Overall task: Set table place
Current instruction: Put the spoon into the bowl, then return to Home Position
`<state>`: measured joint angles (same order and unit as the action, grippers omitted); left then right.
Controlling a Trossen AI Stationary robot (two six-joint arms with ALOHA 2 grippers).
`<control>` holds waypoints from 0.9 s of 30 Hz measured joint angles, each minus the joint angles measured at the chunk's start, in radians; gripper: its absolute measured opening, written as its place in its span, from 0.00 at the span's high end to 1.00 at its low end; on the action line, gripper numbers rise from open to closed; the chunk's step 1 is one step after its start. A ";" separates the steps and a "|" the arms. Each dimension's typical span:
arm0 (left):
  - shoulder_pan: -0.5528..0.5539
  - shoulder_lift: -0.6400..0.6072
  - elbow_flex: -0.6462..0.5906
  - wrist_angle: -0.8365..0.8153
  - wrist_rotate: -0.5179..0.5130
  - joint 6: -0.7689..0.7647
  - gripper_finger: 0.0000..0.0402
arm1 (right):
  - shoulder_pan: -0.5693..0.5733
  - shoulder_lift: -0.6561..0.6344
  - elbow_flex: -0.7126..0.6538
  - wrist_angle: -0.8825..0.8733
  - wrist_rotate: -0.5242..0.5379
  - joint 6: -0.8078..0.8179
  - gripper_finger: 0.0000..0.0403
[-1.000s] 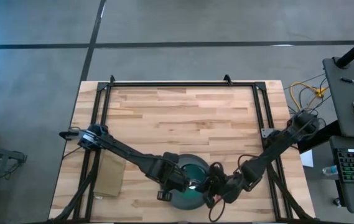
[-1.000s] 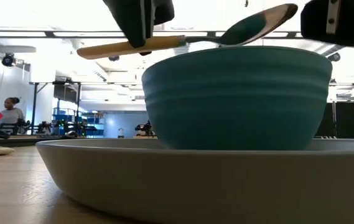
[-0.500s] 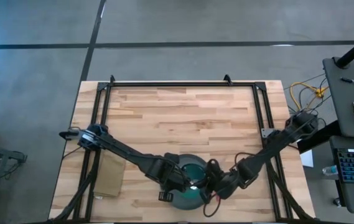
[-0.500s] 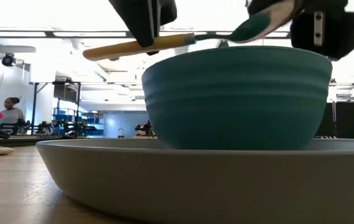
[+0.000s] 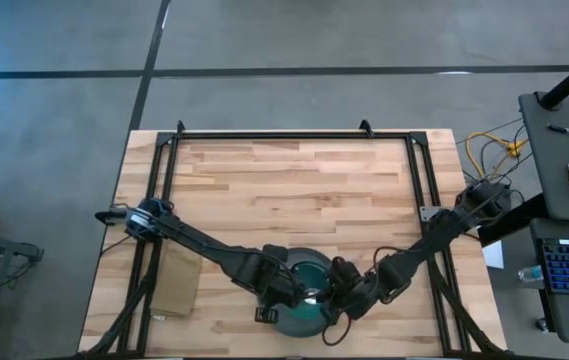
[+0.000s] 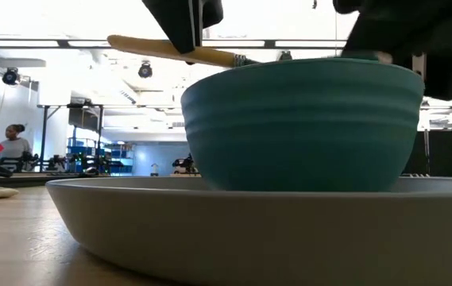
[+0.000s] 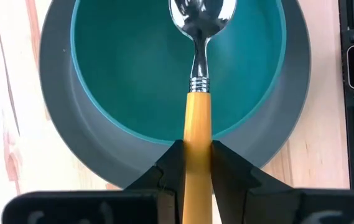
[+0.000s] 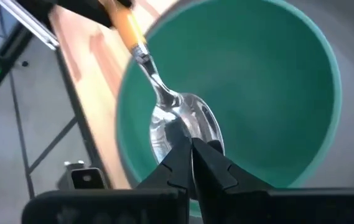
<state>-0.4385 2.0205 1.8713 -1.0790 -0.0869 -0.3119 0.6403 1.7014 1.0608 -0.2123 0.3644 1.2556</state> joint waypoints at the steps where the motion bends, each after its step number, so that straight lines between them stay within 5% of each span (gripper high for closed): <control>1: 0.000 0.000 0.000 0.000 0.000 0.000 0.90 | 0.000 0.005 -0.001 -0.002 -0.005 0.004 0.98; 17: 0.000 -0.005 0.000 0.051 -0.032 -0.049 0.90 | 0.000 0.039 -0.002 -0.001 0.000 0.004 0.98; 27: 0.000 -0.065 0.012 0.047 -0.153 -0.062 0.90 | 0.000 -0.020 -0.002 -0.003 0.089 -0.020 0.98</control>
<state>-0.4385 1.9557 1.8837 -1.0315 -0.2398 -0.3740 0.6407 1.6809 1.0584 -0.2156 0.4538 1.2358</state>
